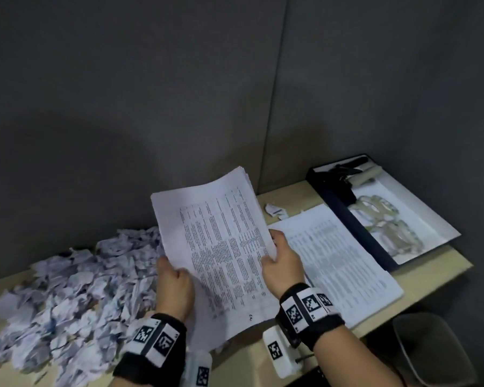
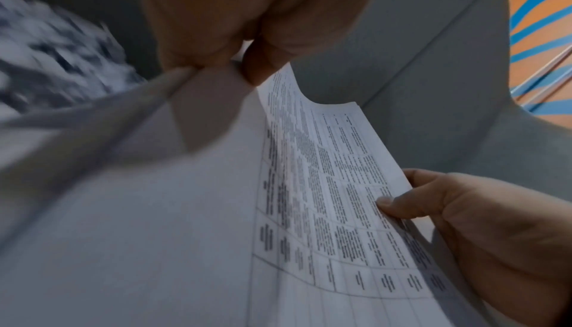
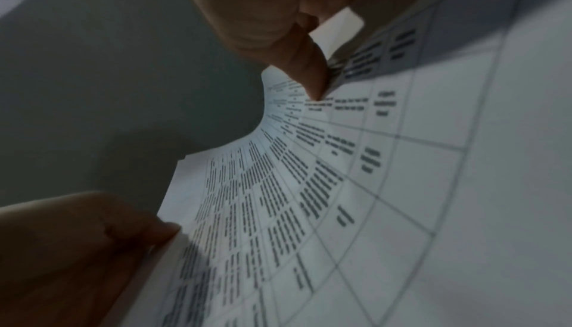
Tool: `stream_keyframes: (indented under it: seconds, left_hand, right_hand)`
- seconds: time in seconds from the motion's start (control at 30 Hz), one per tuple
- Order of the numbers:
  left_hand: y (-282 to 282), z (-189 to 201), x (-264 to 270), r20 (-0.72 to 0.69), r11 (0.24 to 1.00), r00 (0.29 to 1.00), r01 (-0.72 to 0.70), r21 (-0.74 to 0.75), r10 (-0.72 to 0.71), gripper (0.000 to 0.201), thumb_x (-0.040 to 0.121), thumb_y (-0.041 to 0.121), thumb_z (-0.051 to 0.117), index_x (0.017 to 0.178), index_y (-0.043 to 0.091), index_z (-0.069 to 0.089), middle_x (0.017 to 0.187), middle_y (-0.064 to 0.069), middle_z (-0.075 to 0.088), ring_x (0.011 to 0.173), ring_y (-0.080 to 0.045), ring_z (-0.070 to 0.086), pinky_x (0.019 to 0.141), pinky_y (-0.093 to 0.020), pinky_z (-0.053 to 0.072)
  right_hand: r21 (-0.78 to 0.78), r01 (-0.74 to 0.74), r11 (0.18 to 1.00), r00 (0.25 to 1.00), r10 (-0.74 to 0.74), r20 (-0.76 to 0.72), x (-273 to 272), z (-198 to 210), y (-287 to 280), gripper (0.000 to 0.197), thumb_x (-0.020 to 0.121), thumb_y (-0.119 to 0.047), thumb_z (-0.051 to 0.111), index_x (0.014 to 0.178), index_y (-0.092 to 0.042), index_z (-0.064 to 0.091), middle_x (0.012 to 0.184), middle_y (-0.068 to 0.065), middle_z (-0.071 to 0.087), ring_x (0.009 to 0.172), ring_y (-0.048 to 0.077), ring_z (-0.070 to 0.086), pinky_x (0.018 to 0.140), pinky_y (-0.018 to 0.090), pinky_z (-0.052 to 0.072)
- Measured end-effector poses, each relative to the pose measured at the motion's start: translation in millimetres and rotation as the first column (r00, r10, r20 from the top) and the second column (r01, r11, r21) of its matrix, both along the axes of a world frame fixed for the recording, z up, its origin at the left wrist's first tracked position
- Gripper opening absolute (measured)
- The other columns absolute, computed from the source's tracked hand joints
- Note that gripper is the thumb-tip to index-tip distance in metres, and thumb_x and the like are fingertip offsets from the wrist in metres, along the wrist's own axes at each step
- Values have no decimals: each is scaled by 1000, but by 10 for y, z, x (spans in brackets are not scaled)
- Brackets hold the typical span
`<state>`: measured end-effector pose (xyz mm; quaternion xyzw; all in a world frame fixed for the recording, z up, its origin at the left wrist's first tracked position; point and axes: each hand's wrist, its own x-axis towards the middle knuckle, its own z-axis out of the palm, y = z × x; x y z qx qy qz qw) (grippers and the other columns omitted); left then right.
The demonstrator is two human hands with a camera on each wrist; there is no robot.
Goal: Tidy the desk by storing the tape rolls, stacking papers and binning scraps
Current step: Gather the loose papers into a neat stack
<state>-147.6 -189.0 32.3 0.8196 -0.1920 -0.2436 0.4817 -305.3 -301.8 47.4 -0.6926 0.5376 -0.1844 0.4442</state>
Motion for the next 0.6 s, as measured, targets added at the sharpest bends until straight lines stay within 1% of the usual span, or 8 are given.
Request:
stream_keyframes:
  seconds: [0.1, 0.2, 0.3, 0.33, 0.4, 0.47, 0.53, 0.6]
  left_hand:
    - [-364, -116, -325, -84, 995, 992, 97, -14, -98, 27, 87, -9, 36, 112, 0, 40, 107, -15, 56, 90, -27, 53, 76, -29, 40]
    - [-671, -253, -594, -142, 984, 975, 176, 29, -170, 27, 84, 2, 42, 110, 7, 41, 104, -11, 56, 92, -26, 54, 83, -30, 44]
    - [-930, -401, -817, -214, 962, 946, 265, 72, -245, 33, 83, -3, 42, 115, 6, 44, 106, -12, 60, 94, -26, 57, 86, -32, 47]
    - [-999, -436, -883, -226, 954, 938, 287, 88, -262, 36, 82, -4, 41, 117, 7, 43, 108, -12, 61, 95, -26, 58, 88, -33, 48]
    - [-1118, -481, -993, -250, 942, 926, 316, 110, -282, 40, 84, -4, 42, 122, 8, 41, 111, -11, 60, 99, -27, 58, 92, -35, 47]
    - [-1238, -530, -1091, -259, 934, 919, 336, 124, -297, 43, 84, -5, 43, 126, 5, 41, 113, -9, 59, 103, -26, 57, 96, -32, 44]
    - [-1348, -601, -1171, -258, 920, 914, 358, 157, -312, 44, 84, -3, 45, 127, 4, 42, 114, -7, 59, 101, -23, 56, 92, -27, 42]
    - [-1439, -630, -1241, -276, 909, 908, 372, 190, -314, 45, 83, 0, 47, 127, 5, 42, 116, -10, 61, 97, -23, 56, 88, -26, 43]
  right_hand:
    - [-50, 66, 997, 992, -71, -108, -398, -3, -280, 50, 91, -5, 47, 133, -33, 44, 108, -2, 66, 86, 17, 62, 79, 30, 54]
    - [-87, 108, 990, 965, -126, -231, -730, -2, -499, 57, 91, -2, 44, 139, -33, 40, 104, 1, 64, 82, 17, 59, 75, 29, 52]
    - [-110, 103, 989, 931, -135, -338, -975, -45, -686, 69, 88, 4, 40, 147, -30, 28, 132, 2, 54, 94, 21, 60, 74, 28, 51]
    - [-113, 107, 988, 922, -141, -359, -1046, -69, -746, 72, 87, 6, 40, 148, -30, 26, 136, 2, 52, 96, 22, 60, 74, 28, 51]
    - [-114, 134, 984, 913, -168, -373, -1177, -103, -857, 71, 86, 8, 40, 145, -29, 30, 129, 8, 56, 92, 25, 61, 73, 31, 52]
    - [-126, 168, 978, 906, -204, -372, -1292, -126, -973, 62, 84, 10, 40, 133, -28, 38, 111, 16, 62, 83, 30, 62, 70, 38, 54]
    - [-137, 178, 974, 896, -218, -388, -1378, -162, -1099, 53, 83, 11, 41, 123, -25, 40, 101, 19, 64, 85, 31, 63, 72, 41, 54]
    - [-143, 148, 979, 884, -196, -424, -1435, -205, -1231, 51, 83, 11, 42, 121, -23, 40, 101, 18, 65, 88, 32, 63, 74, 41, 54]
